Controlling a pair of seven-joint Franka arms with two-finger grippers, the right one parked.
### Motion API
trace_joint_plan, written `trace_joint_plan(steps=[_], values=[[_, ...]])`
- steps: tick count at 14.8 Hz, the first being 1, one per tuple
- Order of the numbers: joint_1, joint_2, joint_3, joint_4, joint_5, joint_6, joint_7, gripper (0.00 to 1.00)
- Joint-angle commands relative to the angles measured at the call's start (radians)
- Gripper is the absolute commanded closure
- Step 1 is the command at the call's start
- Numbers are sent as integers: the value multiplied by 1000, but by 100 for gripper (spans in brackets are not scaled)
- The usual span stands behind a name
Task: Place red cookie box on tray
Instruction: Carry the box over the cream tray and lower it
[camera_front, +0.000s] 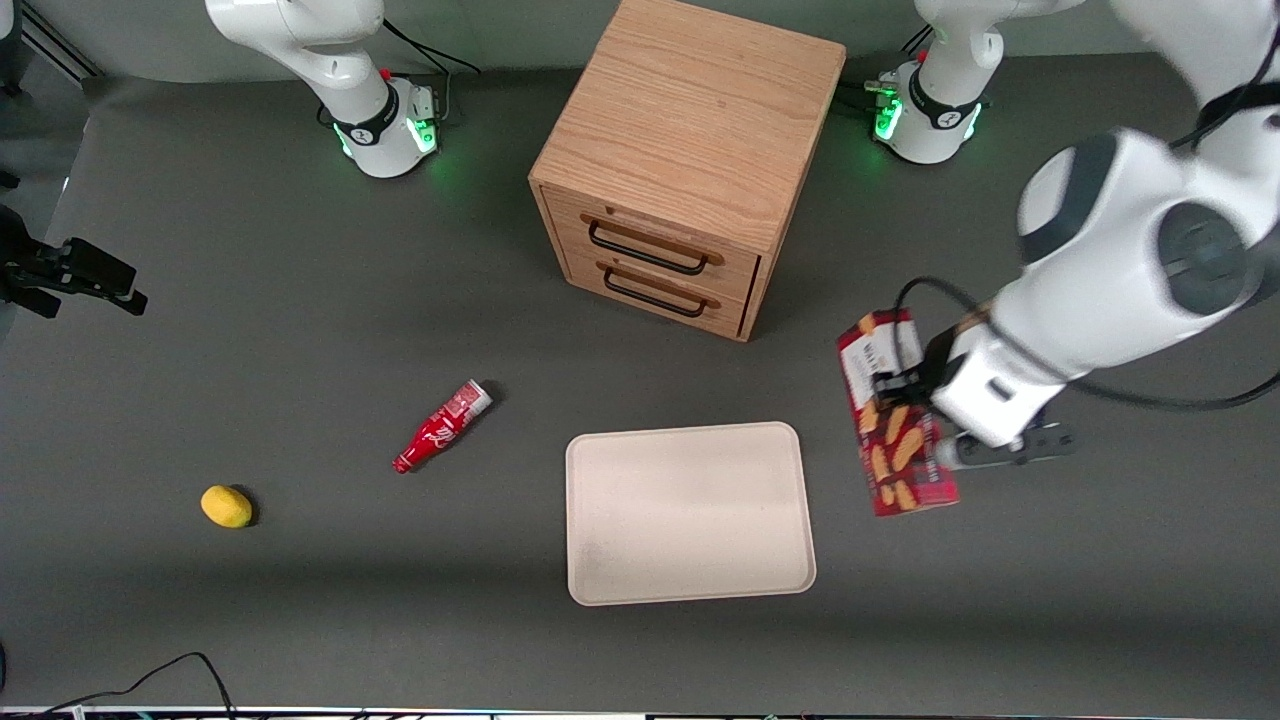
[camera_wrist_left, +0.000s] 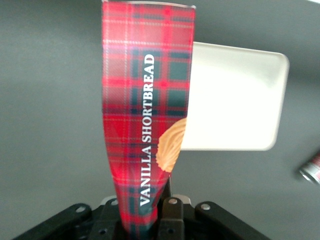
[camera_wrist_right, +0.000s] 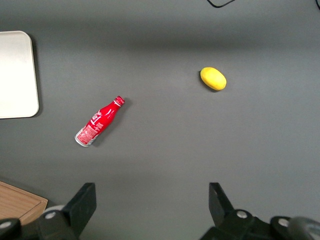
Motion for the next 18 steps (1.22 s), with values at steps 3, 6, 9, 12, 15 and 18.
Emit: trace_joint_plan(steps=[3, 6, 9, 12, 15, 18], values=[[-36, 177, -38, 10, 170, 177, -121, 100], [-48, 246, -38, -10, 257, 279, -158, 100], [-57, 287, -38, -54, 325, 393, -161, 100], [-73, 332, -38, -77, 443, 446, -235, 100], [-76, 364, -38, -79, 512, 464, -287, 100], [-76, 373, -37, -85, 520, 467, -287, 100]])
